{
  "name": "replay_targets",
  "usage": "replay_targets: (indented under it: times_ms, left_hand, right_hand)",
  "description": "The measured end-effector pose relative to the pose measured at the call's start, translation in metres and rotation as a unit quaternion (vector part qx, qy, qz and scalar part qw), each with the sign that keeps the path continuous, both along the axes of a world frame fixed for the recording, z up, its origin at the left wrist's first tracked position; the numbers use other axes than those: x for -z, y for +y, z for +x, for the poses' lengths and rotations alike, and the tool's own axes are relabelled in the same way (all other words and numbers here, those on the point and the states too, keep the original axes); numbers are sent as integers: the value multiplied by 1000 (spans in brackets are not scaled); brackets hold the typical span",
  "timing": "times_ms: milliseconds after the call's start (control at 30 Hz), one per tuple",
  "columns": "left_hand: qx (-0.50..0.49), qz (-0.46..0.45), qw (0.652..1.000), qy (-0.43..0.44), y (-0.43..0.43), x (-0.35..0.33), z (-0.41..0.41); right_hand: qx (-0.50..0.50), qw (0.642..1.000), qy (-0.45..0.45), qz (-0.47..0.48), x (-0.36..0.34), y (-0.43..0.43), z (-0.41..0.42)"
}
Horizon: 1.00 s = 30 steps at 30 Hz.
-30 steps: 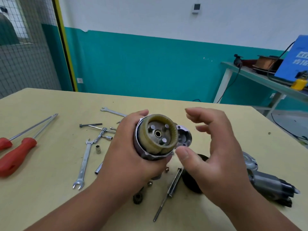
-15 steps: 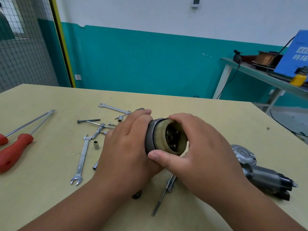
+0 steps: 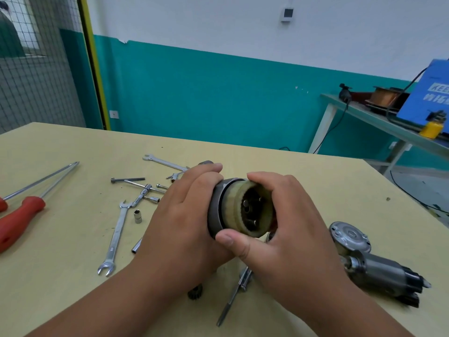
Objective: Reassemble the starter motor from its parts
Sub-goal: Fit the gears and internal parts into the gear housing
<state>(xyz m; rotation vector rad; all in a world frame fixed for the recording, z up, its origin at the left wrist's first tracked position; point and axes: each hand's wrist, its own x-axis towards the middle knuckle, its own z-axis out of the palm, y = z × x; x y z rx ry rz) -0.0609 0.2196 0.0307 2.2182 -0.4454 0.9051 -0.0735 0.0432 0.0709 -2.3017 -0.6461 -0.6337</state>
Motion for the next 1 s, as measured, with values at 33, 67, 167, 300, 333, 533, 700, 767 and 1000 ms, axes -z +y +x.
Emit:
replay_targets:
  times_ms: [33,67,167,300,333,533,700,767,1000]
  left_hand:
    - [-2,2,1000,0,1,0,0]
    - [-4,3,1000,3,1,1,1]
    - [-9,4,1000,8,0,2,1]
    - [-18,7,1000,23,-3,2,1]
    - [-19,7,999,26,-3,2,2]
    - [-41,9,999,-11,-2,3,1]
    - [-47,2,997,-63,-1,4,2]
    - [-38,-3,997,-70,-1,4,2]
    - [-13,-16,994,-103,-2,2,-2]
  right_hand:
    - [0,1000,3,-2,0,0,0]
    - [-1,1000,9,-5,0,1,0]
    - [-8,999,43,-24,-1,1,0]
    - [-16,994,101,-38,-2,-1,1]
    - [-14,993,111,-34,-2,-1,2]
    - [35,990,133,38,0,3,-1]
    - [55,995,80,27,-3,5,-6]
    - [51,997,35,35,-4,6,-7]
    - [-4,996,-66,66,-6,8,-11]
